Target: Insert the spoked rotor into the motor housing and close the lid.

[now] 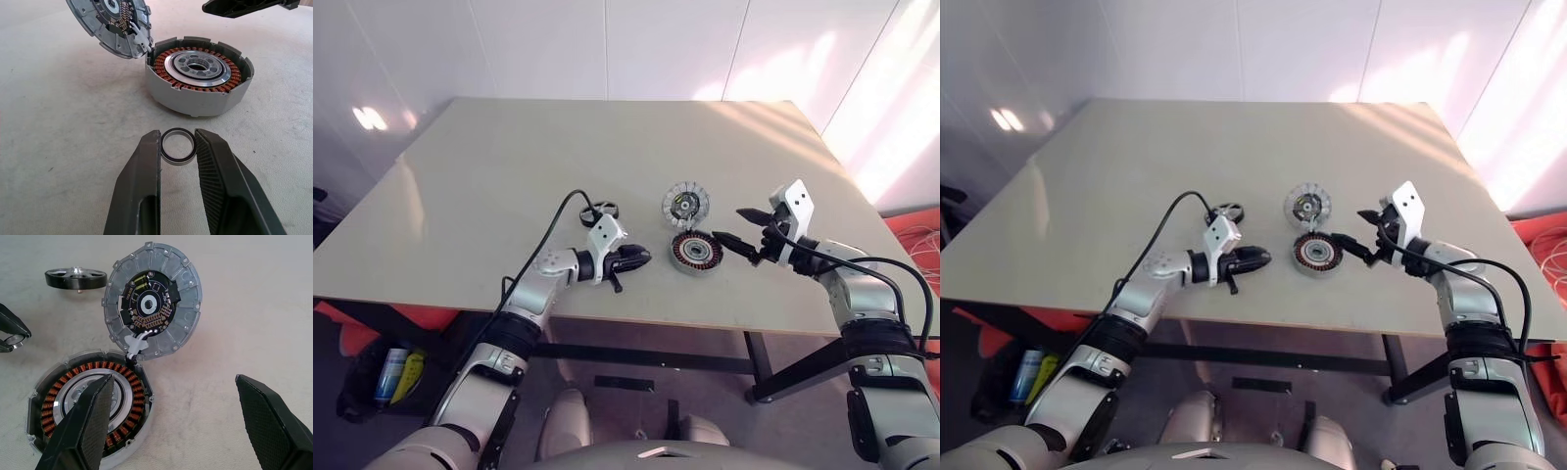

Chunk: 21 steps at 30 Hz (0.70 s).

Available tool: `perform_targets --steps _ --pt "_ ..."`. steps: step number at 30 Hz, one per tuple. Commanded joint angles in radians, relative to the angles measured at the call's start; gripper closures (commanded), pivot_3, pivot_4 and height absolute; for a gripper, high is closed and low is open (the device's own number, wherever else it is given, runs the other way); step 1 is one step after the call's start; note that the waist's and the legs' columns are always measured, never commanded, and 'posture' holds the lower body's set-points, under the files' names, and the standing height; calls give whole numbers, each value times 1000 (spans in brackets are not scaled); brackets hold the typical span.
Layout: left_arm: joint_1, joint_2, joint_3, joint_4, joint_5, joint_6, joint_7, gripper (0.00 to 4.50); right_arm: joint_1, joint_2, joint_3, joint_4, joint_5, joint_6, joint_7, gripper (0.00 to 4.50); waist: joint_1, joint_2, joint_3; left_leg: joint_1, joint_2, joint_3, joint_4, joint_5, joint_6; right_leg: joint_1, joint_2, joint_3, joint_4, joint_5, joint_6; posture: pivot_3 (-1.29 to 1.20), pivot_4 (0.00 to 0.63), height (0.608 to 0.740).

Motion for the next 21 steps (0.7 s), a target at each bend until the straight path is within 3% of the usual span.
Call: perform_targets --steps 1,6,21 --pt "-31 -13 28 -20 -23 -11 13 3803 -22 -4 -11 -13 4 -18 -1 0 0 0 0 0 0 0 0 0 0 0 0 0 0 0 0 0 0 740" --pt "-98 -54 51 79 -24 -14 49 3803 -19 0 -7 -18 4 -15 3 0 1 0 0 0 0 0 0 0 0 1 0 0 0 0 0 0 0 740" --pt "-276 -111 57 285 -48 -16 -90 3803 2 19 -17 -34 8 -28 -25 0 3 0 0 0 -1 0 0 0 1 0 0 0 0 0 0 0 0 740"
